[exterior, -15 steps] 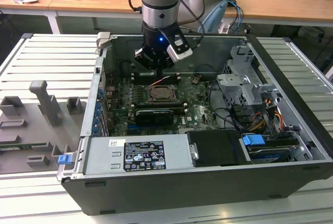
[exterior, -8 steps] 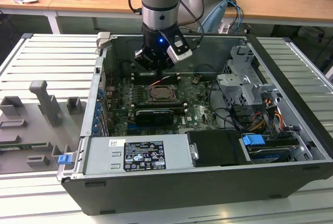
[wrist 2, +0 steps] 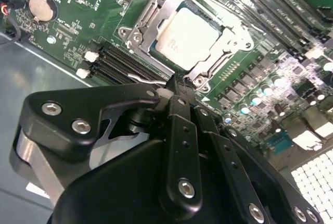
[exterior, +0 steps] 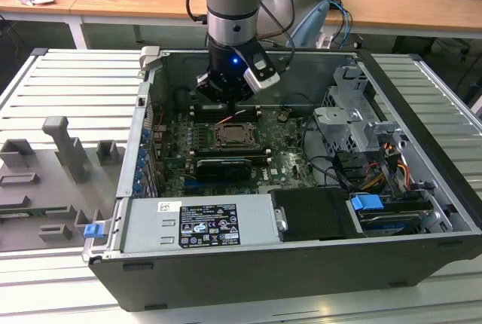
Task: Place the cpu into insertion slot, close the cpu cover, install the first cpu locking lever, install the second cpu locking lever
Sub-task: 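Install the first cpu locking lever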
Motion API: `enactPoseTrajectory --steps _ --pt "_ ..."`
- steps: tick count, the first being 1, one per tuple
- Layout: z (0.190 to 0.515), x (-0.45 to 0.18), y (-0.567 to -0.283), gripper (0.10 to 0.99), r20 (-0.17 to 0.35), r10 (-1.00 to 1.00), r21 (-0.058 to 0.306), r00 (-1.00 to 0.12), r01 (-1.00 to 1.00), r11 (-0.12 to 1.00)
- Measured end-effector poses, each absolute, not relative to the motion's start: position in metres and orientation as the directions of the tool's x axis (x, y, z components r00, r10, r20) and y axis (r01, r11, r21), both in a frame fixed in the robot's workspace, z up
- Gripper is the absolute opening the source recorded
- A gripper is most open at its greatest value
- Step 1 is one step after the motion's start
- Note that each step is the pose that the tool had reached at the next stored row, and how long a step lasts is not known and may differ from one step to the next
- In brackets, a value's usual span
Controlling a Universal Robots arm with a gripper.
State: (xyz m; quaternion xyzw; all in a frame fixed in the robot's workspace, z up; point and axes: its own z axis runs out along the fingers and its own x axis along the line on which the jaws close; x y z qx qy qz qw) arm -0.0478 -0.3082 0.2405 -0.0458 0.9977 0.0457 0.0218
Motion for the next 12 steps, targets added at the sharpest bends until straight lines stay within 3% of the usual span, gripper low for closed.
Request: enactPoseTrajectory --steps 12 --pt "0.229 -0.04 -0.286 0.106 -0.048 -0.08 0.09 -0.996 -0.084 0.992"
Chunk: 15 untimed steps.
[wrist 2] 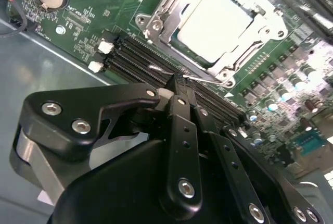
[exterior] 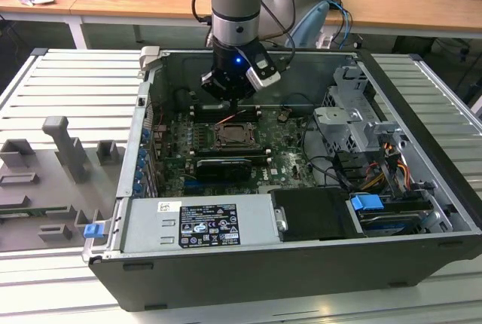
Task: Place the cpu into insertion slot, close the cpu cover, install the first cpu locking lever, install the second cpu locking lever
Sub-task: 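Install the first cpu locking lever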
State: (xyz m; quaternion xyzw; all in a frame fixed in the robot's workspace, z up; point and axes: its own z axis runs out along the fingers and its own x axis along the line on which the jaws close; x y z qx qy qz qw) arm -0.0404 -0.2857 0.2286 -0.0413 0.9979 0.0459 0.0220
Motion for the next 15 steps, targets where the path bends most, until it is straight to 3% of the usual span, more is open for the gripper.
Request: enactPoseTrajectory --steps 15 --pt "0.222 -0.029 -0.286 0.106 -0.048 -0.052 0.089 -0.998 -0.056 0.994"
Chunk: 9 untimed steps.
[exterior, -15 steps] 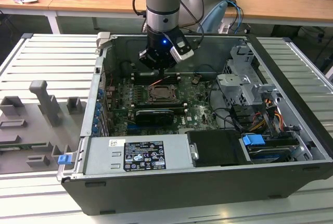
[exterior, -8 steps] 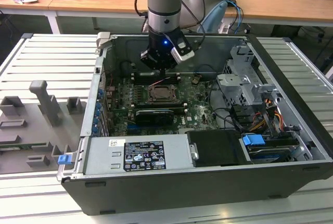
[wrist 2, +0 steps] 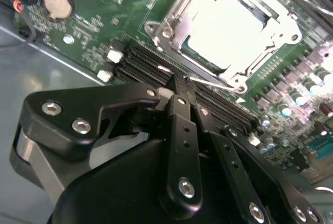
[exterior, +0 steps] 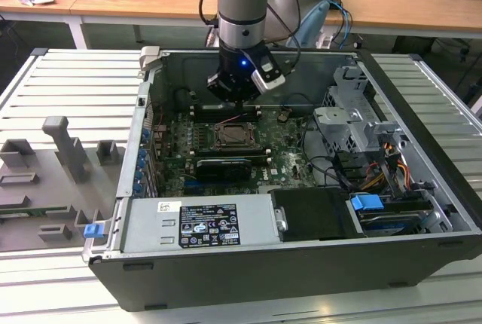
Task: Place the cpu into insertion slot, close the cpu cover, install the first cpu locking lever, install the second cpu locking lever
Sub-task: 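Install the first cpu locking lever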
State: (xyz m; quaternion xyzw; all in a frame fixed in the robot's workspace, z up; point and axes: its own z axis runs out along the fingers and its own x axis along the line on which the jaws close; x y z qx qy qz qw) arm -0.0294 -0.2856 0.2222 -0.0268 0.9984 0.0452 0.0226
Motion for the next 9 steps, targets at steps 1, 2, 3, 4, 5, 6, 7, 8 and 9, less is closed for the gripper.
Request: enactPoseTrajectory --steps 1,2,3,4,5,6,7,8,9 --pt "0.221 -0.029 -0.286 0.106 -0.048 -0.051 0.089 -0.998 -0.055 0.995" --pt "0.22 -0.029 -0.286 0.106 -0.048 -0.05 0.089 -0.998 -0.054 0.995" --pt "0.217 -0.028 -0.286 0.106 -0.048 -0.05 0.089 -0.998 -0.054 0.995" --pt "0.215 -0.027 -0.286 0.106 -0.048 -0.049 0.089 -0.998 -0.053 0.995" --pt "0.213 -0.027 -0.286 0.106 -0.048 -0.048 0.089 -0.998 -0.053 0.995" --pt "0.212 -0.027 -0.286 0.106 -0.048 -0.048 0.089 -0.998 -0.052 0.995" --pt "0.211 -0.026 -0.286 0.106 -0.047 -0.047 0.089 -0.998 -0.051 0.995" --pt "0.21 -0.026 -0.286 0.106 -0.048 -0.047 0.089 -0.998 -0.051 0.995" --pt "0.209 -0.026 -0.286 0.106 -0.048 -0.046 0.088 -0.998 -0.05 0.995"
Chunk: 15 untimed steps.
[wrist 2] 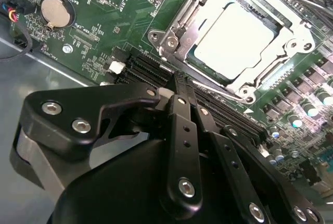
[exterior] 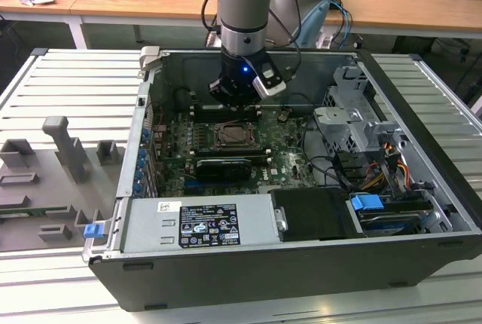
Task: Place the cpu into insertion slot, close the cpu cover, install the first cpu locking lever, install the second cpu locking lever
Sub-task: 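Install the first cpu locking lever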
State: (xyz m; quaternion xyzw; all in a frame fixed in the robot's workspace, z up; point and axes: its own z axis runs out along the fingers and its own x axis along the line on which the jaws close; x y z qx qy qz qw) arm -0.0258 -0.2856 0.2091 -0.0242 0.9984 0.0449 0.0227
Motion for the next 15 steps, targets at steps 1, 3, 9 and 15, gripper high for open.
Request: enactPoseTrajectory --steps 1,3,9,15 --pt "0.208 -0.026 -0.286 0.106 -0.048 -0.046 0.088 -0.998 -0.05 0.995" --pt "0.206 -0.025 -0.286 0.106 -0.048 -0.045 0.088 -0.998 -0.049 0.995" --pt "0.202 -0.024 -0.286 0.106 -0.047 -0.041 0.082 -0.998 -0.045 0.996" --pt "0.212 -0.024 -0.29 0.106 -0.047 -0.041 0.082 -0.998 -0.045 0.996"
